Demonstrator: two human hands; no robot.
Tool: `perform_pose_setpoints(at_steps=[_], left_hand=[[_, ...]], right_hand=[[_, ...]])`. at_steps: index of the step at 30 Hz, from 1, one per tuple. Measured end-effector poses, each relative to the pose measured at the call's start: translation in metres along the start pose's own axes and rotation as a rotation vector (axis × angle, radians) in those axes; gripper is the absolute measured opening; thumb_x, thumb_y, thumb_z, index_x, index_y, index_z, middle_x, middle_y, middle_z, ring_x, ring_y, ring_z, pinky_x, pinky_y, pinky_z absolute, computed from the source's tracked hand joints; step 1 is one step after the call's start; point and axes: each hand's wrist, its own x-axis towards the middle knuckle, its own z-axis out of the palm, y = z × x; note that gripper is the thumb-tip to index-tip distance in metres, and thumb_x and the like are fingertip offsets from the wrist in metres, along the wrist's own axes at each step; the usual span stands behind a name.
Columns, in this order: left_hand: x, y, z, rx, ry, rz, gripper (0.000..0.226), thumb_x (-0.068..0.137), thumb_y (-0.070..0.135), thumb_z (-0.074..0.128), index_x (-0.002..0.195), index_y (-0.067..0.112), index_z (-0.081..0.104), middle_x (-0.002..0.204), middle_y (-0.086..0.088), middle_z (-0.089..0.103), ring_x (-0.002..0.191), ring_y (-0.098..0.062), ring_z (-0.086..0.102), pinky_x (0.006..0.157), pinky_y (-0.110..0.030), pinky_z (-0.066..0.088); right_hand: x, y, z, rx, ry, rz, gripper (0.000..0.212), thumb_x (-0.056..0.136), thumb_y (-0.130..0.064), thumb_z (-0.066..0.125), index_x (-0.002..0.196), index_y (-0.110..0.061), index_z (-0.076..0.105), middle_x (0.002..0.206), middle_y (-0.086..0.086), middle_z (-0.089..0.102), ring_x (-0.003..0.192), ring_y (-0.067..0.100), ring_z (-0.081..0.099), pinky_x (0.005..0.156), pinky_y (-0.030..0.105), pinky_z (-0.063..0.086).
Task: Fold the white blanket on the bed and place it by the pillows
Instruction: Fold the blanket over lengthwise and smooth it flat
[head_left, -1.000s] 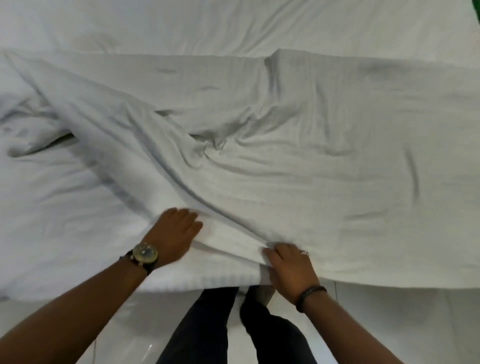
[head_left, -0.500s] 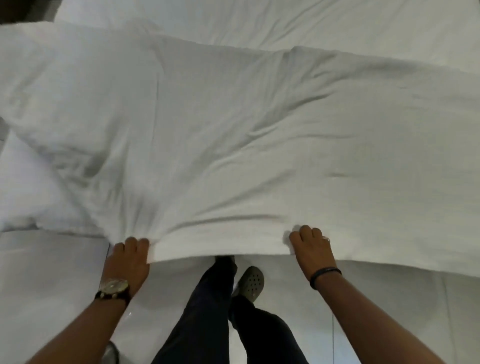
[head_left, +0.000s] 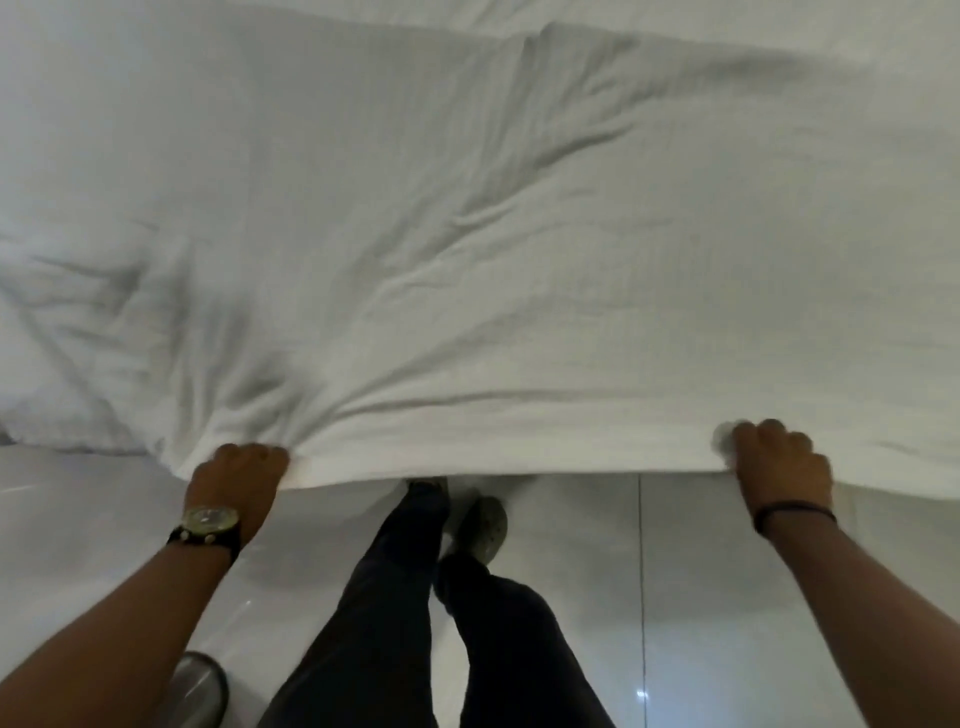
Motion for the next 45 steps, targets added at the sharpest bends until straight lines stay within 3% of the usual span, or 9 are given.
perform_pose_setpoints(at_steps=[6,13,18,21,25,29,33,40,45], left_hand=[[0.012,0.012,-0.003,-0.012,-0.067,-0.023,0.037,0.081,0.022,0.057,0.117,0.019,0.061,0.113,-0.011,0.065,0.097,-0.038,0.061,0.077,-0.045,0.049],[0.039,0.140,-0.045,-0.340,0.401,0.448,0.058,0.081,0.050,0.058,0.120,0.009,0.060,0.119,-0.018,0.062,0.106,-0.040,0.059,0.087,-0.048,0.048],[0.092,0.171,-0.050,-0.253,0.352,0.432,0.079,0.090,0.063,0.041,0.151,0.014,0.030,0.160,-0.016,0.022,0.147,-0.035,0.019,0.118,-0.048,0.008],[0.085,0.105,-0.022,-0.185,0.235,0.278,0.097,0.083,0.082,0.022,0.157,0.021,0.008,0.164,-0.008,0.002,0.151,-0.027,0.000,0.117,-0.037,-0.013],[0.068,0.075,-0.026,-0.252,0.155,0.185,0.106,0.079,0.086,0.018,0.156,0.013,0.011,0.164,-0.014,0.005,0.150,-0.033,0.002,0.118,-0.043,-0.005],[0.104,0.151,-0.064,-0.280,0.330,0.365,0.092,0.088,0.074,0.028,0.154,0.010,0.023,0.162,-0.019,0.013,0.149,-0.038,0.008,0.118,-0.052,0.003],[0.151,0.150,-0.076,-0.150,0.288,0.391,0.083,0.090,0.073,0.017,0.153,0.019,0.027,0.163,-0.005,0.018,0.150,-0.026,0.014,0.116,-0.059,0.005],[0.152,0.026,-0.060,-0.242,0.079,0.181,0.102,0.081,0.086,0.015,0.156,0.016,0.015,0.163,-0.005,0.008,0.150,-0.025,0.011,0.117,-0.048,-0.009],[0.246,0.062,-0.141,-0.326,0.287,0.339,0.075,0.095,0.063,0.025,0.147,0.011,0.040,0.158,-0.014,0.028,0.145,-0.036,0.026,0.113,-0.058,0.016]], right_hand=[[-0.021,-0.015,0.029,0.002,-0.183,-0.082,0.034,0.080,0.001,0.059,0.112,-0.009,0.062,0.107,0.019,0.057,0.086,0.039,0.055,0.066,0.045,0.047],[-0.011,-0.147,-0.030,0.595,0.300,-0.375,0.026,0.063,-0.007,0.058,0.089,-0.009,0.063,0.097,0.019,0.060,0.086,0.039,0.057,0.070,0.042,0.044],[0.016,-0.181,-0.015,0.483,0.094,-0.440,0.053,0.090,-0.041,0.040,0.136,-0.016,0.052,0.149,0.016,0.041,0.138,0.037,0.036,0.107,0.054,0.029],[0.021,-0.091,0.033,0.320,-0.146,-0.103,0.072,0.090,-0.065,0.016,0.152,-0.029,0.012,0.161,0.000,0.001,0.149,0.026,0.004,0.115,0.054,0.003],[0.022,-0.045,0.024,0.393,-0.268,0.279,0.076,0.094,-0.055,0.013,0.153,-0.008,0.017,0.161,0.016,0.002,0.148,0.033,0.004,0.113,0.062,0.011],[0.064,-0.171,-0.041,0.664,0.057,-0.134,0.061,0.095,-0.038,0.027,0.147,-0.007,0.034,0.155,0.019,0.028,0.145,0.034,0.023,0.115,0.053,0.013],[0.100,-0.245,-0.071,0.634,0.073,-0.444,0.059,0.097,-0.040,0.026,0.149,-0.012,0.032,0.158,0.012,0.024,0.146,0.031,0.020,0.115,0.053,0.013],[0.132,-0.091,-0.027,0.304,-0.406,0.272,0.080,0.091,-0.068,0.015,0.155,-0.020,0.007,0.163,0.003,-0.005,0.149,0.022,-0.002,0.114,0.061,0.011],[0.207,-0.164,-0.101,0.418,-0.154,0.060,0.071,0.094,-0.059,0.036,0.151,-0.018,0.023,0.161,0.009,0.015,0.148,0.025,0.011,0.115,0.055,0.018]])
